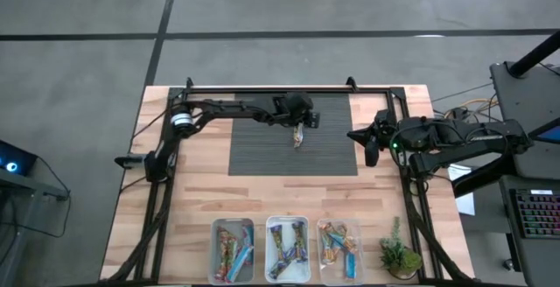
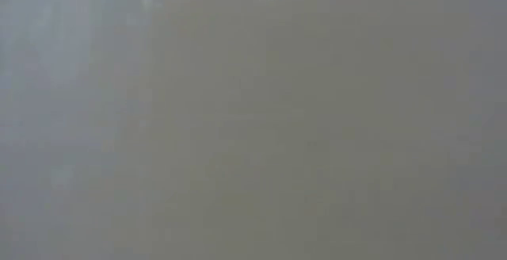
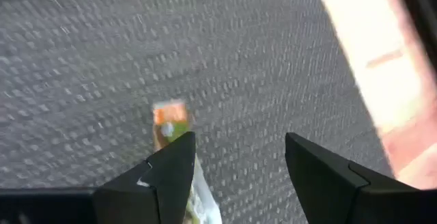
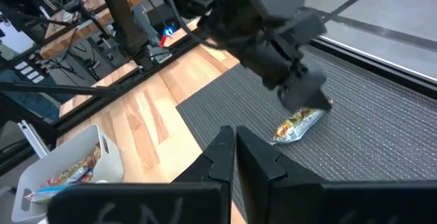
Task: Pick and place Granola Bars by type
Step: Put the yellow granola bar into the transparent bin
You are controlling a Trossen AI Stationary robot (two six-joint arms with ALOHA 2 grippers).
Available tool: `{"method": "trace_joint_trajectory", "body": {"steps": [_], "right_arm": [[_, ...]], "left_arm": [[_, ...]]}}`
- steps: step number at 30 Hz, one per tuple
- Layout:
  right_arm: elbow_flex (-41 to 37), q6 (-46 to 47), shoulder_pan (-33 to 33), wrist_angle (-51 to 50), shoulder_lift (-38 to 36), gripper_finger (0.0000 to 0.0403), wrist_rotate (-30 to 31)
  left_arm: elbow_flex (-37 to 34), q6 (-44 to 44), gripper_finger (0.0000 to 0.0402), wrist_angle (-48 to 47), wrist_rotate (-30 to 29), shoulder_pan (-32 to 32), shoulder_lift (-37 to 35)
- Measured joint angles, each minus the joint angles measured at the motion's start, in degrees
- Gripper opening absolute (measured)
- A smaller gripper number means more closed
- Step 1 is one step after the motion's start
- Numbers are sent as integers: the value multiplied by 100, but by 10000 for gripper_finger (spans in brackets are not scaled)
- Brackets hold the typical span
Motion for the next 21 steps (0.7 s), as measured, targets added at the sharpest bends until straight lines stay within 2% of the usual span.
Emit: {"method": "trace_joint_trajectory", "body": {"steps": [3, 8, 13, 21], "right_arm": [[0, 0, -2, 1, 0, 9, 0], [0, 0, -2, 0, 2, 8, 0], [0, -2, 0, -31, 2, 8, 17], [0, -2, 0, -127, 2, 8, 20]], "left_arm": [[395, 86, 209, -385, -88, -58, 173], [948, 312, 209, -1339, -576, -61, 299], [1045, 305, 209, -1422, -704, -59, 379], [1033, 115, 209, -1489, -547, -97, 640]]}}
